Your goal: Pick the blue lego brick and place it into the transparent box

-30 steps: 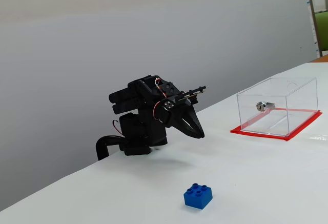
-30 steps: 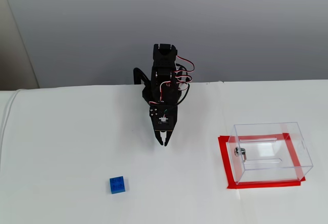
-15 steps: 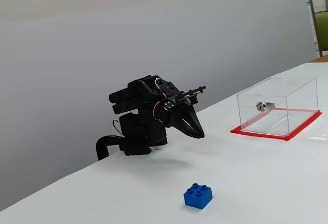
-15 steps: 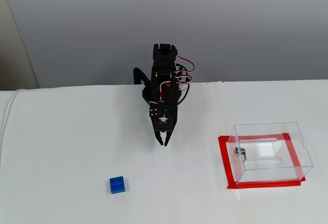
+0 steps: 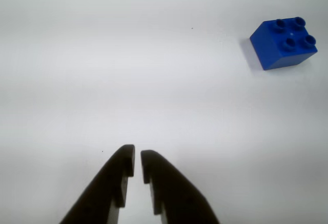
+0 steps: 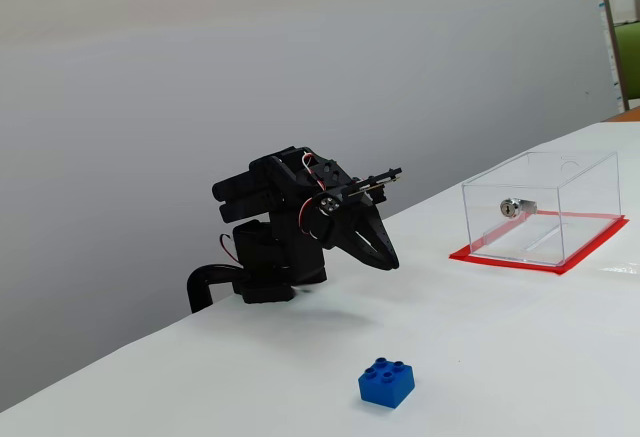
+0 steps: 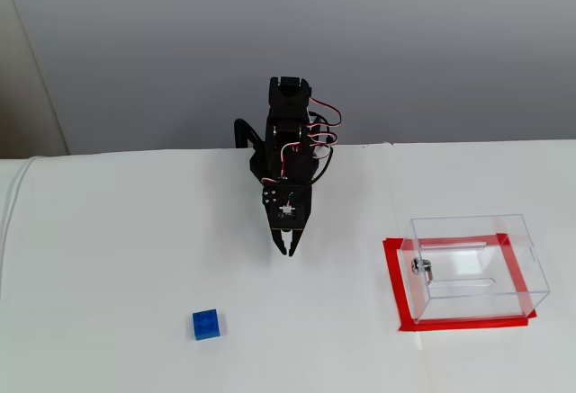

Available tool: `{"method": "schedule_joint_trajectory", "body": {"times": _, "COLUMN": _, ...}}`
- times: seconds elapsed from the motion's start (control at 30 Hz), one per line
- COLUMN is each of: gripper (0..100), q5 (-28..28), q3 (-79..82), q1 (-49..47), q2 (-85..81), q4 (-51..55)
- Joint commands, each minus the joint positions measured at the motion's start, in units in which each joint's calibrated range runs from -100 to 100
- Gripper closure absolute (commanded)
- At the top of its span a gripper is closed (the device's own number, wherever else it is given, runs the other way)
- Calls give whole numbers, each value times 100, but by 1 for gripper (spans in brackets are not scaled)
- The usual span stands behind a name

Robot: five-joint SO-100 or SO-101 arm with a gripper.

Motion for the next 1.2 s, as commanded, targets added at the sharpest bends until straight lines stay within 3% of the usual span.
{"method": "schedule_joint_trajectory", "body": {"times": 0.0, "gripper": 99, "q5": 22, "q3": 96, "q1": 51, "q2": -84, "q4": 27}}
{"method": "schedule_joint_trajectory", "body": {"times": 0.93, "gripper": 99, "q5": 22, "q3": 69, "q1": -16, "q2": -84, "q4": 44}}
{"method": "schedule_joint_trajectory", "body": {"times": 1.17, "gripper": 99, "q5": 22, "q3": -691, "q1": -8, "q2": -34, "q4": 114}}
